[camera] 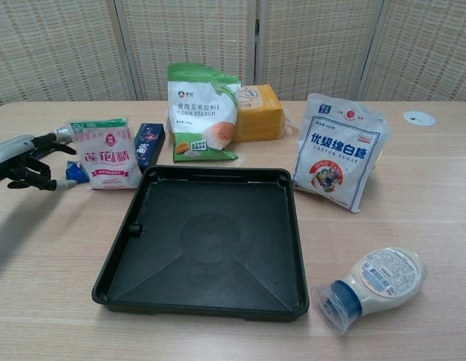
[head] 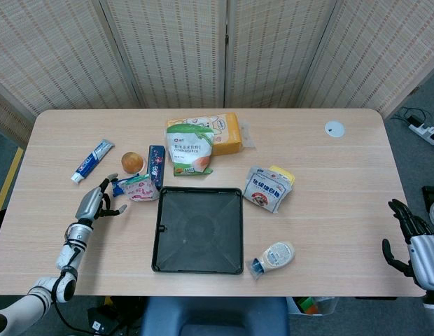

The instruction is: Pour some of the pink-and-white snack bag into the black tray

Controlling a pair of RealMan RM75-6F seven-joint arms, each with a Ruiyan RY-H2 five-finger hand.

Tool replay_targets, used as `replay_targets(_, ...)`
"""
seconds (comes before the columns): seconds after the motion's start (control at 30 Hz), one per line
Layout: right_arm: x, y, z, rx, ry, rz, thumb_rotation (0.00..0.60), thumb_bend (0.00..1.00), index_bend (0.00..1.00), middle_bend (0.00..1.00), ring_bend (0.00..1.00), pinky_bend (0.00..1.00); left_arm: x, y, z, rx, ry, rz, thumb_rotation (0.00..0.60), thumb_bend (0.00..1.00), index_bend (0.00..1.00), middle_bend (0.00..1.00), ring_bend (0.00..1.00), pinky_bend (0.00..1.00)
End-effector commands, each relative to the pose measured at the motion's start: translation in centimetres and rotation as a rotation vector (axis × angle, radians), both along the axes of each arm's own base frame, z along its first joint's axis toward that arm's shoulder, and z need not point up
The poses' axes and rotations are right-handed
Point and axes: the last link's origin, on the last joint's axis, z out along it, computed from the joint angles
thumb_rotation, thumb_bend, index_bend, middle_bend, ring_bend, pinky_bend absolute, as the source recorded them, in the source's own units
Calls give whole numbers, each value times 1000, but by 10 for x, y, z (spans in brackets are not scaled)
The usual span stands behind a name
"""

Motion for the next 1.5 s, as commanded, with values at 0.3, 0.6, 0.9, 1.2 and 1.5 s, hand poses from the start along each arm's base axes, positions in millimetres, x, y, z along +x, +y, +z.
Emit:
replay_targets(0.3,-1,-2,-1,6,6,-13,600,550,0,91,231,199,12,7,-18,6,-30,-33,600,297,260,323,783,995)
replay_targets(0.6,-1,-2,-2,8,9,-19,600,550,0,91,232,199,19,10,-25,8,-61,-52,600,297,305,361,783,995)
replay_targets(0.9,-1,-2,-3,10,10,-23,600,550,0,91,231,199,23,7,-32,16,-81,-75,600,297,354,396,782,995)
replay_targets(1.2,-1,-2,-2,9,13,-27,600,550,0,91,234,198,24,10,-42,1,-74,-58,600,297,353,399,782,995)
replay_targets(1.5,-2,-2,-1,11,11,-31,600,550,0,91,238,199,17,17,-44,-42,1,-27,600,297,315,400,783,995)
